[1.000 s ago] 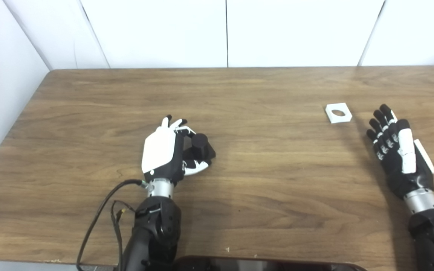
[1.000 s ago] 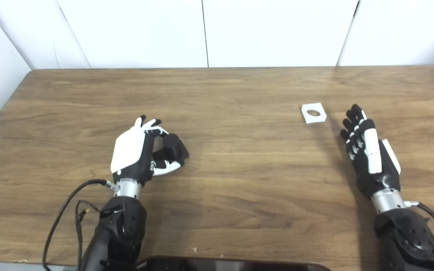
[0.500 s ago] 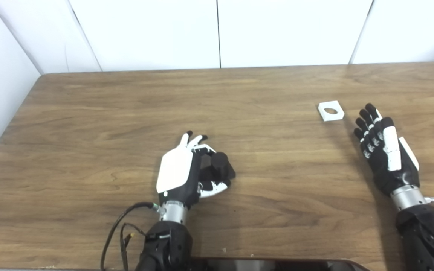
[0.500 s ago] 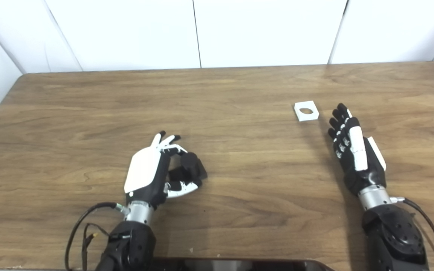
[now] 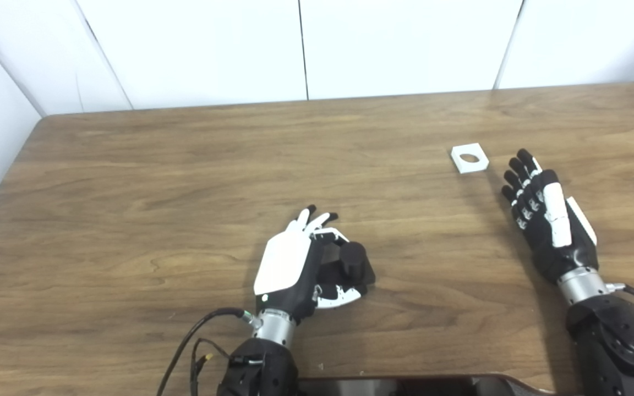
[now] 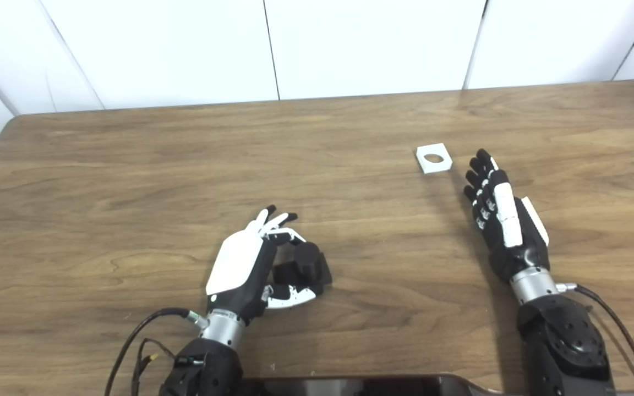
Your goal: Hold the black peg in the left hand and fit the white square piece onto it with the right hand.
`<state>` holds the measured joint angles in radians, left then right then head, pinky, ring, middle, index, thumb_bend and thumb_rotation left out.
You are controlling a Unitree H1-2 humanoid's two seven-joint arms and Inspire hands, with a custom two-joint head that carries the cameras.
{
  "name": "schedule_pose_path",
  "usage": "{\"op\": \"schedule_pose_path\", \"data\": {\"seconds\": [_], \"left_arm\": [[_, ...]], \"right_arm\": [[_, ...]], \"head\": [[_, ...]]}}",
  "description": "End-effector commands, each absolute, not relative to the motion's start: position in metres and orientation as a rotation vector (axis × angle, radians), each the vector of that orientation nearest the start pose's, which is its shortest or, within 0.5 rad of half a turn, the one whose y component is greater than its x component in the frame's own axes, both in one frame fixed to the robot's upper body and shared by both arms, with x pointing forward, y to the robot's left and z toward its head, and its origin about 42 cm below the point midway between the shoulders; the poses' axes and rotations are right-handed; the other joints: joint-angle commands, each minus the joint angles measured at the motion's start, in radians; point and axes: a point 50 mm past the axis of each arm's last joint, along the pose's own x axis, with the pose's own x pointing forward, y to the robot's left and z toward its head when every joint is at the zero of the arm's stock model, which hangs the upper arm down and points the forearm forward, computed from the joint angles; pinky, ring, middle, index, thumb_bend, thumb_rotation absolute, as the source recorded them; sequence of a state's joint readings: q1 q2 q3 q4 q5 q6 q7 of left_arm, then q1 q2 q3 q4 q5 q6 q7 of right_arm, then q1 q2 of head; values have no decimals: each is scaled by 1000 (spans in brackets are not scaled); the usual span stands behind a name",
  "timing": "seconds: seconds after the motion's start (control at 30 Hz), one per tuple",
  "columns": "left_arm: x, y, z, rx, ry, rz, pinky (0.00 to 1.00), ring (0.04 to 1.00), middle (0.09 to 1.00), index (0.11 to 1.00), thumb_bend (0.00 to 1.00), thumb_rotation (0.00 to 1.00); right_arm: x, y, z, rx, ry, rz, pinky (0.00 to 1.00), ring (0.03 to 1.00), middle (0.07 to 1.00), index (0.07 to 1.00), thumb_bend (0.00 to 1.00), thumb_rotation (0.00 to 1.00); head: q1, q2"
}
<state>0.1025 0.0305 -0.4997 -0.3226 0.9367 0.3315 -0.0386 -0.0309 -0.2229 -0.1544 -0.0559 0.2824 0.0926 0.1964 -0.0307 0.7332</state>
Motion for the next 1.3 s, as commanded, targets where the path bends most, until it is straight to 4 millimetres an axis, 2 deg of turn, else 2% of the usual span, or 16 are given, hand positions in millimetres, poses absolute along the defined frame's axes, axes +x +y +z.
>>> {"op": "schedule_pose_path", "data": {"seconds": [0.0, 0.53, 0.67, 0.8, 0.93, 1.03, 1.27], "left_arm": [[202, 109, 126, 885, -30, -279, 987, 1000, 904, 488, 514, 75], [198, 108, 124, 909, -26, -293, 991, 1000, 911, 489, 513, 76], [199, 108, 123, 911, -30, -287, 986, 1000, 906, 488, 513, 76], [200, 107, 122, 912, -26, -288, 997, 1000, 909, 488, 513, 76], [201, 106, 121, 914, -24, -290, 994, 1000, 911, 488, 513, 76], [202, 105, 120, 917, -25, -291, 989, 1000, 911, 489, 513, 77], [203, 103, 117, 909, -24, -287, 991, 1000, 908, 489, 514, 75]], "right_arm": [[287, -309, 127, 71, -31, 74, 1000, 1000, 1000, 1000, 556, 941], [290, -310, 133, 68, -31, 81, 1000, 1000, 1000, 1000, 570, 919], [296, -310, 143, 34, -39, 59, 1000, 1000, 1000, 1000, 582, 850], [308, -309, 159, -35, -74, 55, 1000, 1000, 1000, 1000, 602, 706], [321, -310, 175, -150, -109, 64, 1000, 1000, 1000, 1000, 630, 662], [331, -312, 187, -211, -133, 77, 1000, 1000, 1000, 1000, 687, 625], [351, -316, 204, -258, -169, 100, 1000, 1000, 1000, 1000, 686, 545]], "head": [[-2, 1], [0, 6], [-4, 4], [-6, 2], [-12, -6], [-13, -10], [-11, -27]]}}
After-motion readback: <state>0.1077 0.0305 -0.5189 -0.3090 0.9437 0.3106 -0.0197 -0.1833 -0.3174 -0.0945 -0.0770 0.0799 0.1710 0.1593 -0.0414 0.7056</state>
